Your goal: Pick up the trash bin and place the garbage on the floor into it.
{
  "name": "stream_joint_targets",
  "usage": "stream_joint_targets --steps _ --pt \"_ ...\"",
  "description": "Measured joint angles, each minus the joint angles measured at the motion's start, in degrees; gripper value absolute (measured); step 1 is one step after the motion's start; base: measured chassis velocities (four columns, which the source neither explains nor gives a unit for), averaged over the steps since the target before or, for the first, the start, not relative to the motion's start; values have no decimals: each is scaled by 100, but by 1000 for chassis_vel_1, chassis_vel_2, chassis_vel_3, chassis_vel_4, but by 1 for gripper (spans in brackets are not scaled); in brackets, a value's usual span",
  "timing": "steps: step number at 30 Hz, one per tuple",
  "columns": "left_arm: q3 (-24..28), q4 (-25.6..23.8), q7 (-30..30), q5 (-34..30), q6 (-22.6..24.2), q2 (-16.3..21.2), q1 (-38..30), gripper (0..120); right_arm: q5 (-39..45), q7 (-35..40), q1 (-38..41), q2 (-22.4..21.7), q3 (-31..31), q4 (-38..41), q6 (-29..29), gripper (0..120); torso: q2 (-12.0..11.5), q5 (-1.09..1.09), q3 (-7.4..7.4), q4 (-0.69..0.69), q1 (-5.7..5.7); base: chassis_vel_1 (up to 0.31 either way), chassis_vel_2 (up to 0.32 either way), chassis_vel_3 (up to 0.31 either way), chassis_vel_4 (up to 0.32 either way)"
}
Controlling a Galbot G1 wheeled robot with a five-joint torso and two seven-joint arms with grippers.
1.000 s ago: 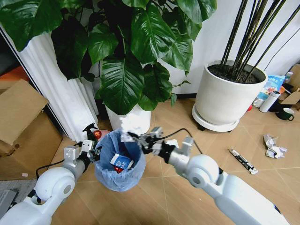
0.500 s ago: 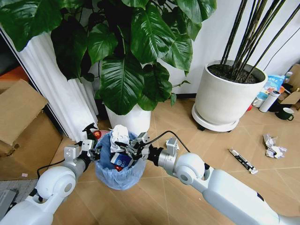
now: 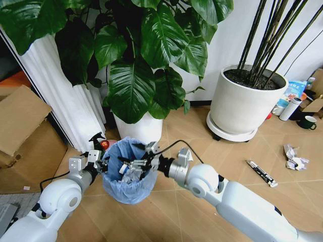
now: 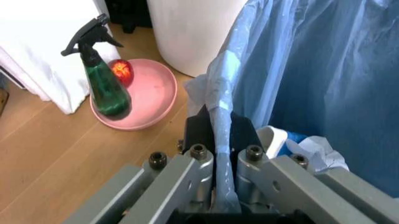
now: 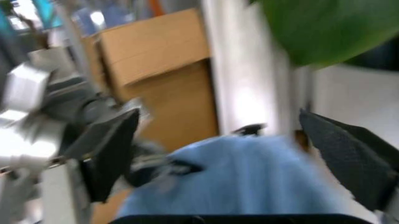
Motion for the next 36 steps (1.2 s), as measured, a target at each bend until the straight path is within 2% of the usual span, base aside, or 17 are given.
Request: stream_joint_targets --steps 2,7,11,12,14,16,19,21,23,24,28,32,36 --pt "-15 1 3 6 0 -5 4 0 2 137 -125 -105 372 -27 -50 100 0 0 0 0 0 0 0 0 0" --pt "-17 3 15 13 -2 -27 -6 0 17 282 -364 -246 950 -285 -89 100 0 1 0 -2 0 0 0 0 0" --pt "-16 -2 23 17 -5 -49 -10 0 35 312 -543 -291 1454 -988 -120 100 0 1 0 -2 0 0 0 0 0" --pt "-16 -2 23 17 -5 -49 -10 0 35 312 -543 -291 1454 -988 -120 100 0 1 0 -2 0 0 0 0 0" --pt "-16 -23 27 23 -8 -53 7 0 40 316 -574 -247 1534 -1682 -130 100 0 2 0 -2 0 0 0 0 0" --pt "-19 -35 27 24 -9 -53 17 0 -2 299 -575 -216 1540 -1925 -125 100 0 1 0 -1 0 0 0 0 0" --pt "-45 -94 28 24 -12 -31 62 0 -329 166 -487 11 1522 -2896 -4 100 0 2 0 -2 0 0 0 0 0" --pt "-52 -108 28 22 -13 -20 70 0 -435 110 -437 84 1517 -3133 38 100 0 0 0 -2 0 0 0 0 0" --pt "-69 -130 29 20 -15 0 87 0 -725 -46 -270 339 1493 -3843 190 100 0 0 0 -2 0 0 0 0 0" --pt "-69 -130 29 20 -15 0 87 0 -725 -46 -270 339 1493 -3843 190 100 0 0 0 -2 0 0 0 0 0" --pt "-73 -163 40 21 -17 14 123 0 -1057 -218 -9 875 1476 -4839 366 100 0 -1 0 -1 0 0 0 0 0" --pt "-69 -164 43 25 -18 14 124 0 -1207 -257 126 1154 1480 -5230 421 100 0 0 0 0 0 0 0 0 0" --pt "-71 -172 96 37 -24 33 123 0 -1497 -283 447 1561 1543 -6029 607 100 0 -1 0 0 0 0 0 0 0"
